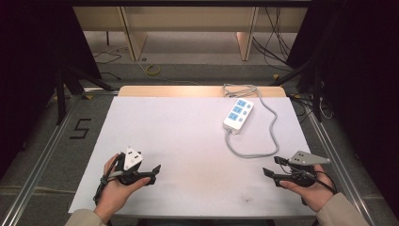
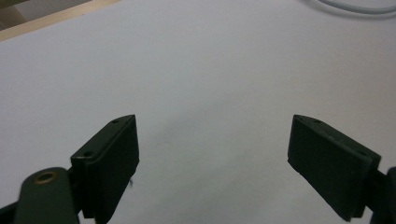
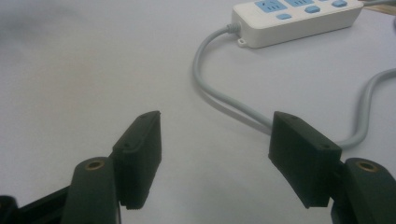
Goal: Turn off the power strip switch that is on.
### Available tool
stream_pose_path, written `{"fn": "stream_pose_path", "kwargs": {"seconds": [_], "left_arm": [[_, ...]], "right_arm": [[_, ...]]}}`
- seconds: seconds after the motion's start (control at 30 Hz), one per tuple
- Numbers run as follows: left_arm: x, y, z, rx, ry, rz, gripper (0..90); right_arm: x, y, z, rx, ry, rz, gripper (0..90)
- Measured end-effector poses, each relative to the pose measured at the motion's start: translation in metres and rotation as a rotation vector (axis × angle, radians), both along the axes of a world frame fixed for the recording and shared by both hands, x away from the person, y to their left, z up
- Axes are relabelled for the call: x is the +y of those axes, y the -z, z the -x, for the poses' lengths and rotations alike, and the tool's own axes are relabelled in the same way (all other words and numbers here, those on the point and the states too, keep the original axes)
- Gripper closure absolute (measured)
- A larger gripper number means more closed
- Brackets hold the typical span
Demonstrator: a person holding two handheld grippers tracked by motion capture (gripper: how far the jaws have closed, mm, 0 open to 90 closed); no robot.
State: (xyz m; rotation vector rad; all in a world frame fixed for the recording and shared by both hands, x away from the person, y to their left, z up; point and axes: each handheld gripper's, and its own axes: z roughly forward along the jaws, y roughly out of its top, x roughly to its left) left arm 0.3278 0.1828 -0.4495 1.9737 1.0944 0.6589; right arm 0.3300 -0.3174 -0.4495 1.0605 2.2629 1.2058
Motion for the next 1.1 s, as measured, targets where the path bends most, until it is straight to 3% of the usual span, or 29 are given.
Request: {"fn": "stream_pose_path", "kwargs": {"seconds": [0.2, 0.57, 0.73, 1.1], "left_arm": [[0.000, 0.000, -0.001, 0.001, -0.001, -0.001, 16.4], [0.000, 0.001, -0.003, 0.008, -0.010, -0.001, 17.1], [0.000, 0.002, -0.004, 0.010, -0.011, -0.001, 17.1], [-0.001, 0.002, -0.004, 0.008, -0.006, -0.008, 17.7]], "right_arm": [[0.000, -0.001, 0.000, -0.014, 0.015, 0.017, 43.0], [-0.004, -0.012, -0.009, -0.035, 0.092, 0.079, 90.0], [-0.001, -0.014, -0.015, -0.011, 0.110, 0.100, 90.0], [0.002, -0.016, -0.029, 0.042, 0.116, 0.097, 90.0]]}}
